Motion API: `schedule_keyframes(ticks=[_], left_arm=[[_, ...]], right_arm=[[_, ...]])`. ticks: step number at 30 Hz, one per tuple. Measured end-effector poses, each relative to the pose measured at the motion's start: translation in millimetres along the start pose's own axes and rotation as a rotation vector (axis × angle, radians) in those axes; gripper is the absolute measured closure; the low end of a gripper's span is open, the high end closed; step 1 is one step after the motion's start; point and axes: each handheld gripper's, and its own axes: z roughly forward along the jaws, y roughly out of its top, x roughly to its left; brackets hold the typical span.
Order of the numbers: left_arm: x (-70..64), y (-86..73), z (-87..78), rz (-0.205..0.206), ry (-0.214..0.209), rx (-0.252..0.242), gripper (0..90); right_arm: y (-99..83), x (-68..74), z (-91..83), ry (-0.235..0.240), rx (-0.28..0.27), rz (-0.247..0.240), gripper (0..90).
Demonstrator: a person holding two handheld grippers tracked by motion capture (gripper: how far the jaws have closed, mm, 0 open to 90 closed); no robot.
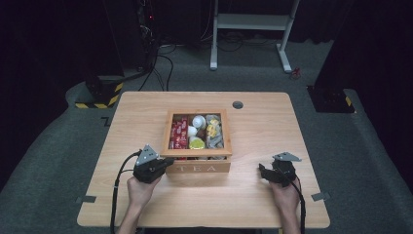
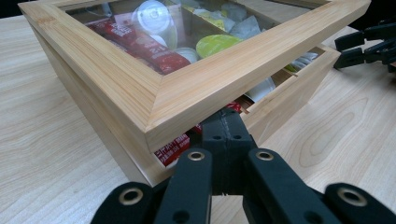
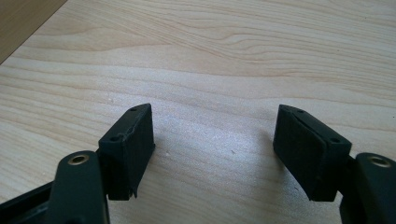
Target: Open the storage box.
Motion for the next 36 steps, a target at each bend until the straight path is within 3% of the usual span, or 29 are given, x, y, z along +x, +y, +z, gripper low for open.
schedule_keyframes(ticks=[18, 26, 36], left_arm=[[7.7, 11.4, 3.6, -0.010, 0.007, -0.012, 90.0], [14.1, 14.2, 3.8, -0.041, 0.002, -0.021, 90.0], [14.0, 22.3, 1.4, -0.033, 0.018, -0.037, 90.0]], right_arm=[[0.0, 0.0, 0.0, -0.001, 0.001, 0.001, 28.9], [0.1, -0.1, 0.0, 0.001, 0.000, 0.001, 28.9], [0.0, 0.0, 0.0, 0.000, 0.000, 0.000, 28.9]])
